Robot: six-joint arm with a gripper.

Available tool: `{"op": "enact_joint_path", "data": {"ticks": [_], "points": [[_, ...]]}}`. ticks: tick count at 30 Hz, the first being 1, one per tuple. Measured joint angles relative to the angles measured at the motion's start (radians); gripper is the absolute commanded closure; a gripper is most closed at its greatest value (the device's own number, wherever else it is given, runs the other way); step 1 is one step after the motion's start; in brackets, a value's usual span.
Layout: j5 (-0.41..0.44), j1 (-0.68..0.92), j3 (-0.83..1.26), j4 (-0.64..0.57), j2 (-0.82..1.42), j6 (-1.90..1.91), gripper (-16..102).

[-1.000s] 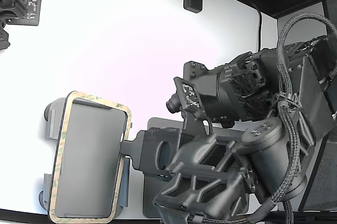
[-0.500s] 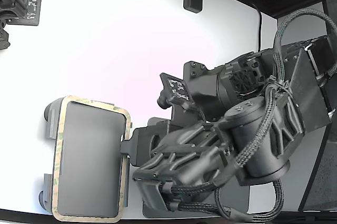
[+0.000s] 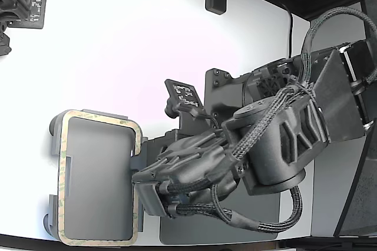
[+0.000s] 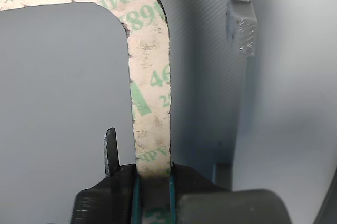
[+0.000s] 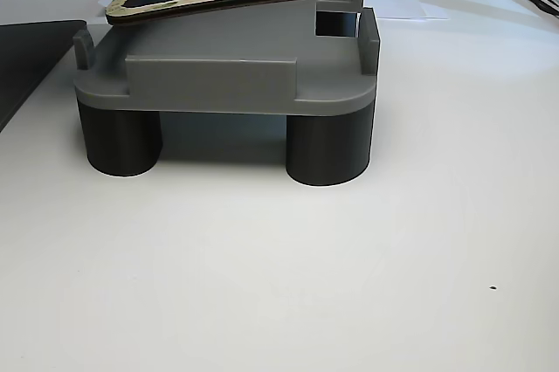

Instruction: Move top rectangular frame to the holder.

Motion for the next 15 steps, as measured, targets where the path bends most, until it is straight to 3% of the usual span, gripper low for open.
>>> {"op": "enact_joint_path", "data": {"ticks": [15], "points": [[-0.009,0.000,-0.009,0.015,-0.018,0.011,99]]}}
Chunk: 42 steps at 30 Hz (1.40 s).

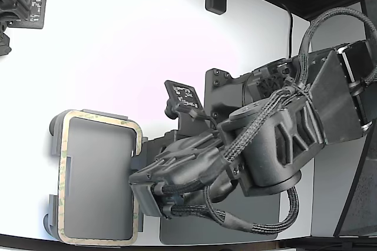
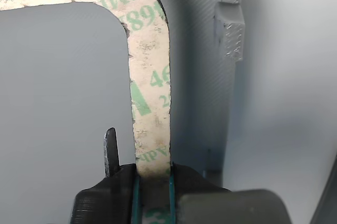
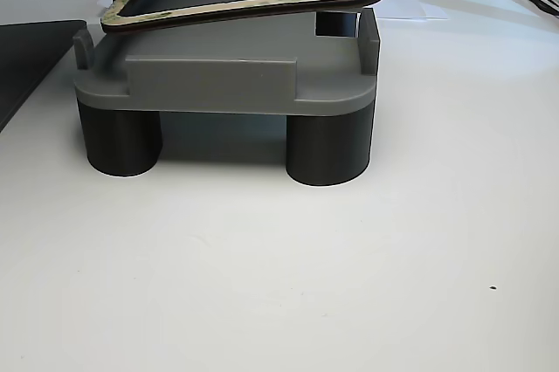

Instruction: Move top rectangular frame to the holder.

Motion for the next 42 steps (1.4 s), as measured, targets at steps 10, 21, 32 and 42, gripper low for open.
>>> {"op": "enact_joint_path", "data": {"ticks": [10,21,32,42], "points": [[-0.003,0.000,0.005,-0.002,-0.018,0.018,99],[-0.008,0.002,0.005,0.017,-0.020,0.003,99],[-0.008,0.005,0.015,0.000,-0.029,0.015,99],[-0.008,0.008,0.032,-0.011,-0.029,0.018,99]]}}
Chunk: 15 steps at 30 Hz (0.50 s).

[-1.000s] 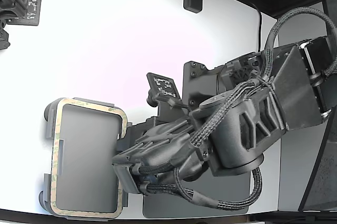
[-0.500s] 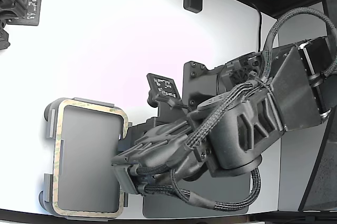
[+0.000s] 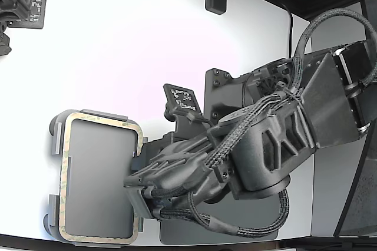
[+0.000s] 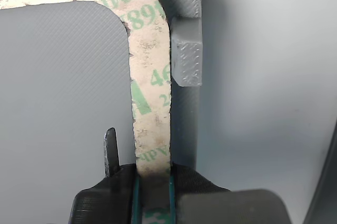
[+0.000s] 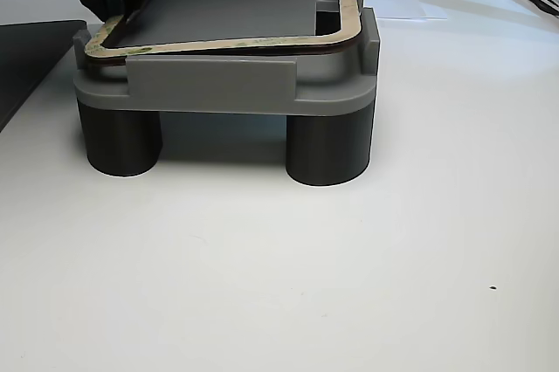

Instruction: Move top rectangular frame to the holder.

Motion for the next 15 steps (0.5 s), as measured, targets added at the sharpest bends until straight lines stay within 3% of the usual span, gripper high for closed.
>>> {"op": "enact_joint_path", "data": {"ticks": [15], "points": [[0.011,0.000,0.018,-0.015,0.000,-0.023,98]]}}
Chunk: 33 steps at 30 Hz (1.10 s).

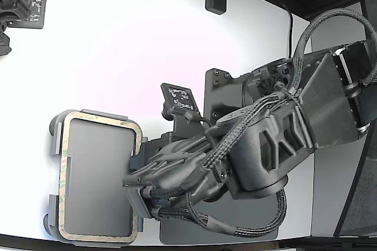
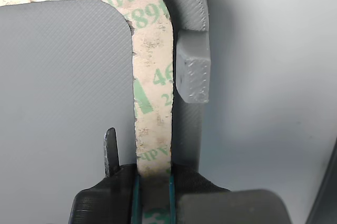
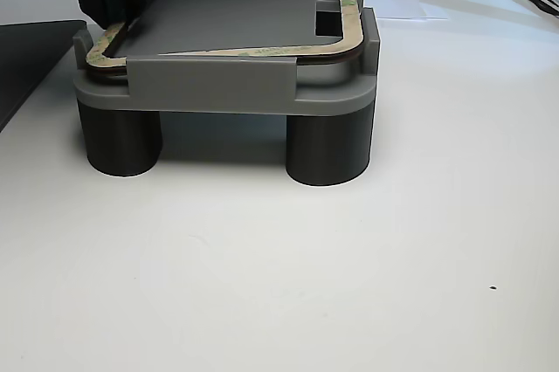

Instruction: Move top rectangular frame to the holder.

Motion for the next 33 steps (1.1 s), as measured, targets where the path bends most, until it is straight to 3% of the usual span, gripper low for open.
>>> {"op": "enact_joint_path", "data": {"ticks": [7,9,10,11,14,22,27,33], "points": [[0.000,0.000,0.009,-0.011,0.002,0.003,98],[0.000,0.000,0.009,-0.012,0.002,0.000,87],[0.000,0.002,0.009,-0.012,0.002,0.000,68],[0.000,0.002,0.009,-0.012,0.003,-0.002,34],[0.005,0.006,0.009,-0.015,0.005,-0.015,-14],[0.055,0.018,-0.046,-0.005,0.017,-0.049,-14],[0.149,0.035,-0.112,-0.023,0.077,-0.104,-14],[0.322,0.051,-0.118,-0.069,0.218,-0.364,-14]]}}
